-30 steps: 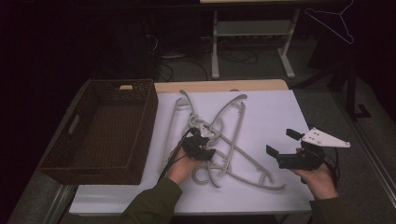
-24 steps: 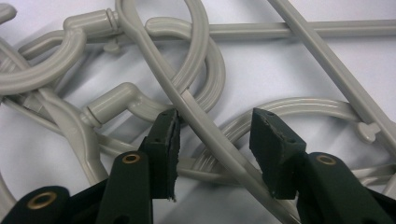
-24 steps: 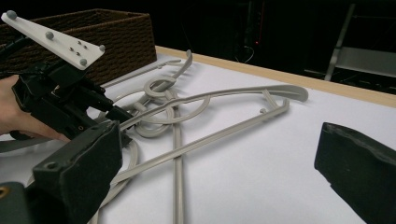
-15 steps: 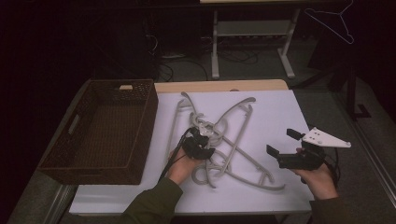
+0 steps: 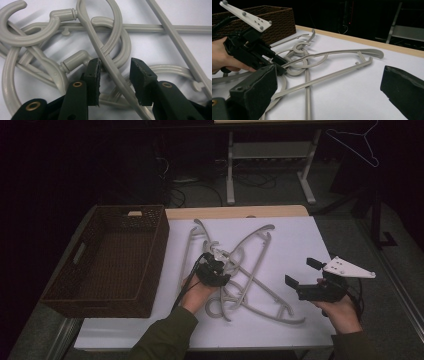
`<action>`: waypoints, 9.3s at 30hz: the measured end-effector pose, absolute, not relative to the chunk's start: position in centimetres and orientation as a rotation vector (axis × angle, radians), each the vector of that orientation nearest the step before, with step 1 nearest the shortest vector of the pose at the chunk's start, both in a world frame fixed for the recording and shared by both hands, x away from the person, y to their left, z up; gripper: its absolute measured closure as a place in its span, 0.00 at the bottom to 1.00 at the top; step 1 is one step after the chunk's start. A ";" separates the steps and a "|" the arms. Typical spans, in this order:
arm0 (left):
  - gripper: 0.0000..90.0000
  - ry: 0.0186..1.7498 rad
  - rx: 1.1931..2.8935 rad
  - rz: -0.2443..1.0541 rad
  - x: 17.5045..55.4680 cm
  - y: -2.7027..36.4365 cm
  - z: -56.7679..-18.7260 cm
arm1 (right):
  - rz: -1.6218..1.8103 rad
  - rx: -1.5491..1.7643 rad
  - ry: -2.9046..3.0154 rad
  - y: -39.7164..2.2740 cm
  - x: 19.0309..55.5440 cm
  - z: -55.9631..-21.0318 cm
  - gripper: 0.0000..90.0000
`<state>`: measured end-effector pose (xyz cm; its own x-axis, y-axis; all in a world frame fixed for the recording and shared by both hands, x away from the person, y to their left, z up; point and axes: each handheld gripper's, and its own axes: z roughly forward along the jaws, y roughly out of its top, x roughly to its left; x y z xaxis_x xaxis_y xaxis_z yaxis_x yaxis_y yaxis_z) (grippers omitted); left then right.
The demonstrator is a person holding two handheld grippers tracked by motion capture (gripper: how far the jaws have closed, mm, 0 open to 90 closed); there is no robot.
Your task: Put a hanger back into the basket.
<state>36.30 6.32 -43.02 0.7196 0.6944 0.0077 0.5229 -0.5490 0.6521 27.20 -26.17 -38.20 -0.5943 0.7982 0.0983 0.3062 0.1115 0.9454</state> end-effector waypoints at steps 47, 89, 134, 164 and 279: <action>0.91 0.956 2.273 0.319 36.3 6.1 -43.2 | 1.515 1.086 1.939 -26.2 27.2 -38.1 0.01; 0.91 0.958 2.157 0.347 36.5 9.6 -40.6 | 1.511 1.083 1.934 -26.3 27.3 -38.2 0.01; 0.91 0.860 2.179 0.374 35.9 10.5 -40.3 | 1.265 1.107 2.371 -10.7 40.3 -40.1 1.00; 0.91 0.819 2.080 0.352 35.4 11.1 -38.0 | 1.367 1.136 2.166 -18.1 36.2 -37.1 0.25; 0.90 0.455 2.405 0.386 36.0 10.0 -38.7 | 1.032 0.410 2.581 -13.1 38.6 -39.0 0.73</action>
<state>36.01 9.99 -38.69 0.8965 0.4143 0.1569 0.2225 -0.7274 0.6491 38.60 -13.09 -38.96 -0.9040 0.3806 -0.1946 0.1415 0.6960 0.7040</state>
